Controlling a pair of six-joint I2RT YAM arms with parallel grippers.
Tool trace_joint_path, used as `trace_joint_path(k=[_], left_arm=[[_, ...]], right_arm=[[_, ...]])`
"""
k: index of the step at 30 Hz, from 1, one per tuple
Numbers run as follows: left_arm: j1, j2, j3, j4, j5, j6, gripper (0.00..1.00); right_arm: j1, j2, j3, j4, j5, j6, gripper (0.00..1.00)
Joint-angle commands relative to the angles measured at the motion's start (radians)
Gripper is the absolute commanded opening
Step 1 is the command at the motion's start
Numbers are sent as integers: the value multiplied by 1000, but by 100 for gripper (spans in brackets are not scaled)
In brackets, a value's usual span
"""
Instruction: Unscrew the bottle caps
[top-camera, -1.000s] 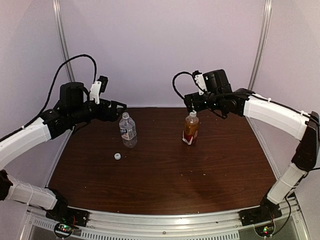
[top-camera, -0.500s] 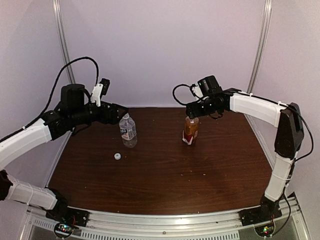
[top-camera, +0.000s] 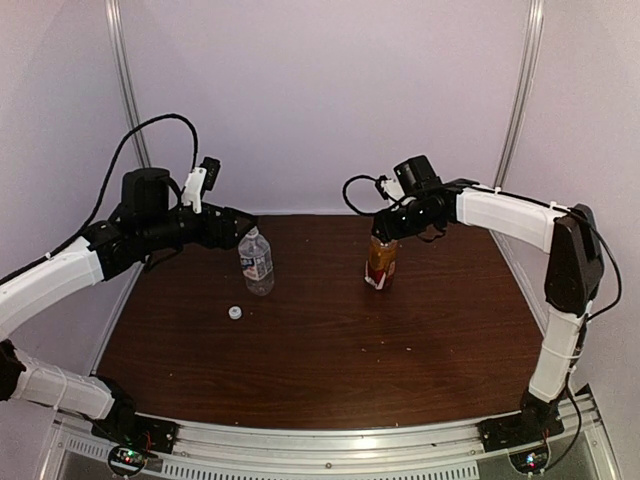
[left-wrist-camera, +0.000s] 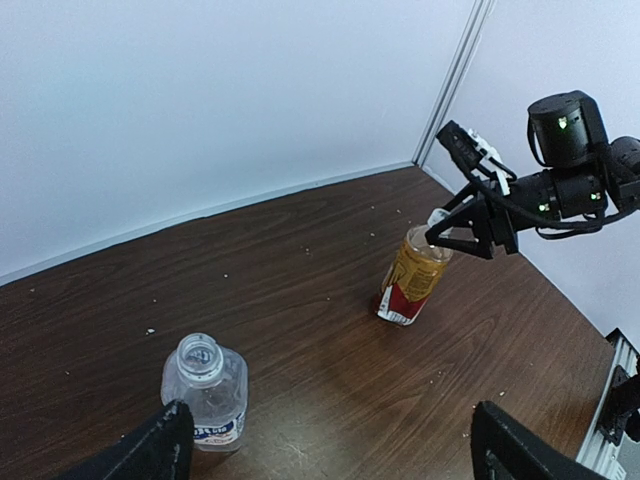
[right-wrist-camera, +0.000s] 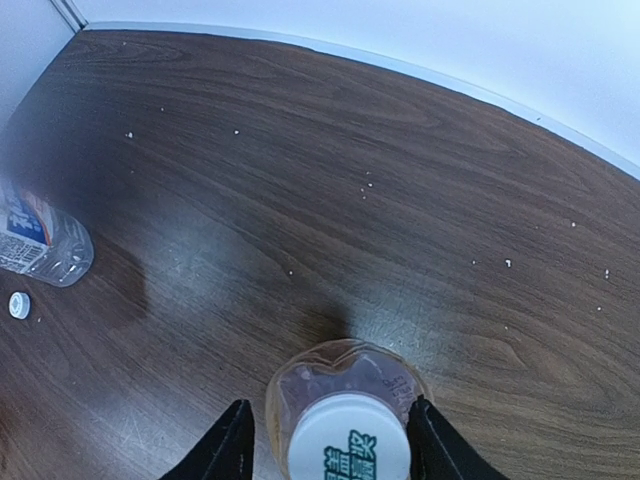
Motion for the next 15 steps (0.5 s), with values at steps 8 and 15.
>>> trace_joint_path(k=[8, 15], left_arm=[[5, -7, -8, 42, 3, -5, 98], [5, -51, -50, 108, 65, -8, 98]], right_arm=[[-15, 9, 27, -2, -42, -2, 36], [-14, -44, 3, -6, -70, -22, 19]])
